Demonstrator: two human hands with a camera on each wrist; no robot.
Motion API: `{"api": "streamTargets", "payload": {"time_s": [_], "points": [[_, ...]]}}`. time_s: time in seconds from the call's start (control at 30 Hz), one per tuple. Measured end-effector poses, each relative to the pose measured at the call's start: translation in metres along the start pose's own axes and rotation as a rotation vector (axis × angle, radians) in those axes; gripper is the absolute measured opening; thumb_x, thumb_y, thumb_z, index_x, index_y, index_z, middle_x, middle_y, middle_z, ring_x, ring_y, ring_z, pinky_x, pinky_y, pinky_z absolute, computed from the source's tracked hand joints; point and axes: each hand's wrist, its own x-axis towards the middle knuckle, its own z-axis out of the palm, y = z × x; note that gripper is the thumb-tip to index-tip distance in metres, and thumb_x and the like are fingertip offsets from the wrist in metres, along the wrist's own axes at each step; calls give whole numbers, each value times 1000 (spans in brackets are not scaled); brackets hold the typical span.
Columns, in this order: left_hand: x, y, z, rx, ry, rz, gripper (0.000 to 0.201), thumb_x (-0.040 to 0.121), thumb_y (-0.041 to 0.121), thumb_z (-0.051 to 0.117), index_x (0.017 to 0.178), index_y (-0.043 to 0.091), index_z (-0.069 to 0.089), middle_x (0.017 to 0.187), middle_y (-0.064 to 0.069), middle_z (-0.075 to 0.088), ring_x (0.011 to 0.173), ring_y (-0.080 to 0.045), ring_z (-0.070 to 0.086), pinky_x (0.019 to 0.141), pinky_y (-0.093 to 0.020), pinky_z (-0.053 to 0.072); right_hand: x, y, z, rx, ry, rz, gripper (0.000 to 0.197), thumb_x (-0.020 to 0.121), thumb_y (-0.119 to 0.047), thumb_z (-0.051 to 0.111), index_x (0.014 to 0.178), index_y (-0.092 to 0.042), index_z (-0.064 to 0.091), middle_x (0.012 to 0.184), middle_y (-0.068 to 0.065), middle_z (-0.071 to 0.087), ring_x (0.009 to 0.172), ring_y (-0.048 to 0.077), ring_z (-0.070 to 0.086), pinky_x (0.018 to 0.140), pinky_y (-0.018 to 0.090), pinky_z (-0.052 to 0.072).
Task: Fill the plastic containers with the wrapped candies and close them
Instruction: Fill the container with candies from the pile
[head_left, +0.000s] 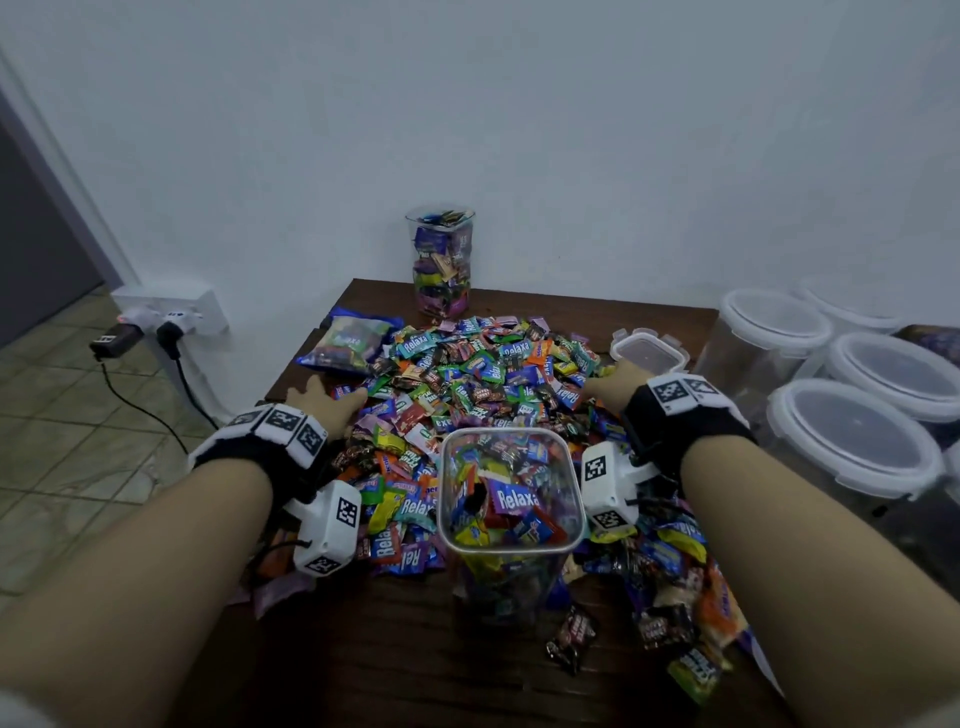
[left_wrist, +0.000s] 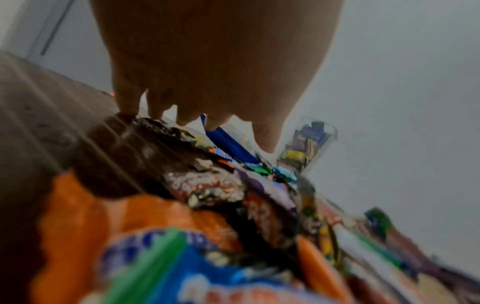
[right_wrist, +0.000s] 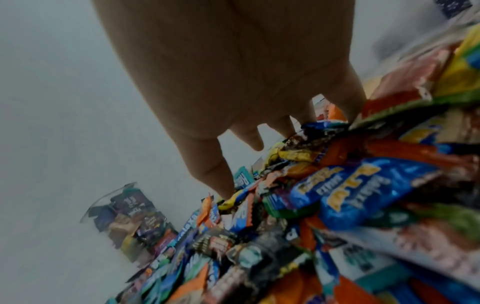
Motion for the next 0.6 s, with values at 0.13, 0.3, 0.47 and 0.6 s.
{"api": "streamTargets", "payload": {"time_s": [0.13, 0.3, 0.47, 0.6], "points": [[-2, 15, 4, 89, -70, 63, 83, 93, 61, 37, 152, 9, 9, 155, -22, 17, 138, -39, 29, 111, -46, 28, -8, -6, 2, -142, -103, -70, 66, 88, -36, 60, 143, -13, 33, 137, 14, 48, 118, 31, 51, 94, 34, 42], [-20, 31, 4, 224, -171, 139, 86, 87, 73, 25, 153, 21, 4, 159, -15, 8, 143, -32, 21, 114, -42, 24, -18, -19, 8, -298, -275, -199, 83, 88, -41, 61, 152, -21, 12, 153, 6, 30, 131, 28, 42, 97, 32, 40], [-38, 48, 7, 308, -258, 267, 92, 82, 75, 37, 152, 27, 1, 159, -10, 12, 145, -24, 17, 108, -34, 30, -23, -30, 13, -453, -313, -303, 87, 85, -43, 65, 152, -24, 13, 154, 4, 29, 133, 27, 40, 98, 33, 40], [-46, 60, 12, 447, -264, 403, 92, 80, 65, 57, 152, 30, 11, 150, -9, 36, 126, -26, 46, 84, -29, 43, -32, -36, 16, -640, -278, -403, 77, 88, -42, 63, 150, -20, 23, 150, 5, 36, 132, 26, 41, 100, 35, 40]]}}
